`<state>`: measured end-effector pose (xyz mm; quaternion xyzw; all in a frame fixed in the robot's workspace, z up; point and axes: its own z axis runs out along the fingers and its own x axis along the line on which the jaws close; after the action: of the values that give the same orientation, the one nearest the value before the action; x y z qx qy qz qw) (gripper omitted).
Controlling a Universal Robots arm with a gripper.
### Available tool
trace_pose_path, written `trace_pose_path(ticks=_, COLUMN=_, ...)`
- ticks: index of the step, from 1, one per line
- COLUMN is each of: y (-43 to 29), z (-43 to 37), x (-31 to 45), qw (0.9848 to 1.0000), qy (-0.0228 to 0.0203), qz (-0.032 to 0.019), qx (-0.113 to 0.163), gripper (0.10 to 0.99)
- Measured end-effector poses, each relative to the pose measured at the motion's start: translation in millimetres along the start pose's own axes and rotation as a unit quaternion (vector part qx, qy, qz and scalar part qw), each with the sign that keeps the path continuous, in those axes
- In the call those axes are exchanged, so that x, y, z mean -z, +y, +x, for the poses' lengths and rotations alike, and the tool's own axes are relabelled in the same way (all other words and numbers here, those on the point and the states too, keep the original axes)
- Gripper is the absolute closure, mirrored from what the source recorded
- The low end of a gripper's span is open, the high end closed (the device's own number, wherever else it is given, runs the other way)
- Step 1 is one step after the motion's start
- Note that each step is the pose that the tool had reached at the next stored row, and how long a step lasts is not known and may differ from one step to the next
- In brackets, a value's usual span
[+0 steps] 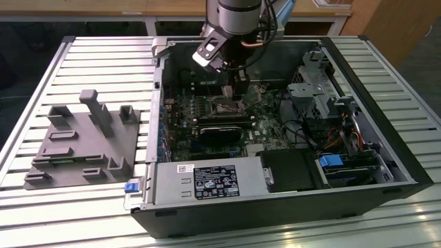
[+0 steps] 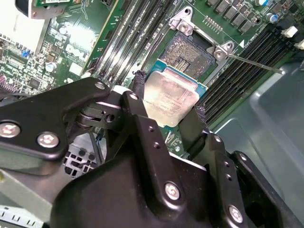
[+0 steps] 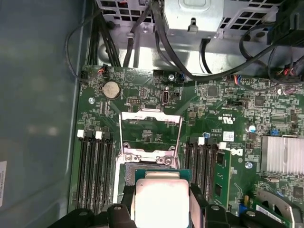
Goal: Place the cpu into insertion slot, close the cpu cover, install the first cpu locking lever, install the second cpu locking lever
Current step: 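Place the cpu into insertion slot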
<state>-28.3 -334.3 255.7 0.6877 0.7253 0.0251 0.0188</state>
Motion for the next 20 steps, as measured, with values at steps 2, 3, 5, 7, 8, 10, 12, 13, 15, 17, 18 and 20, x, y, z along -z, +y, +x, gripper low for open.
trace_pose_path(ticks=2, y=-1.2, z=0.1, x=-1.9, qw=1.0000, qy=0.0000, qz=0.0000, qx=0.000, gripper=0.549)
trace_pose_path(ticks=3, y=-2.4, z=0.1, x=-2.6, qw=1.0000, qy=0.0000, qz=0.0000, qx=0.000, gripper=0.549)
trace_pose_path(ticks=5, y=-3.9, z=0.3, x=-4.3, qw=1.0000, qy=0.0000, qz=0.0000, qx=0.000, gripper=0.549)
trace_pose_path(ticks=7, y=-4.3, z=1.2, x=-6.6, qw=1.0000, qy=-0.0001, qz=0.0000, qx=0.000, gripper=0.549)
trace_pose_path(ticks=8, y=-4.5, z=1.7, x=-7.9, qw=1.0000, qy=-0.0002, qz=0.0000, qx=0.000, gripper=0.549)
trace_pose_path(ticks=10, y=-5.3, z=2.4, x=-10.3, qw=1.0000, qy=-0.0005, qz=0.0000, qx=-0.002, gripper=0.549)
trace_pose_path(ticks=12, y=-5.9, z=3.1, x=-12.9, qw=1.0000, qy=-0.0007, qz=0.0000, qx=-0.004, gripper=0.549)
trace_pose_path(ticks=13, y=-6.2, z=3.5, x=-14.3, qw=1.0000, qy=-0.0007, qz=0.0000, qx=-0.004, gripper=0.549)
trace_pose_path(ticks=15, y=-6.7, z=4.1, x=-17.0, qw=1.0000, qy=-0.0008, qz=-0.0001, qx=-0.005, gripper=0.549)
trace_pose_path(ticks=17, y=-7.1, z=4.9, x=-19.2, qw=1.0000, qy=-0.0007, qz=0.0000, qx=-0.005, gripper=0.549)
trace_pose_path(ticks=18, y=-7.4, z=5.0, x=-20.3, qw=1.0000, qy=-0.0007, qz=0.0000, qx=-0.005, gripper=0.549)
trace_pose_path(ticks=20, y=-7.7, z=5.1, x=-22.7, qw=1.0000, qy=-0.0008, qz=0.0000, qx=-0.005, gripper=0.549)
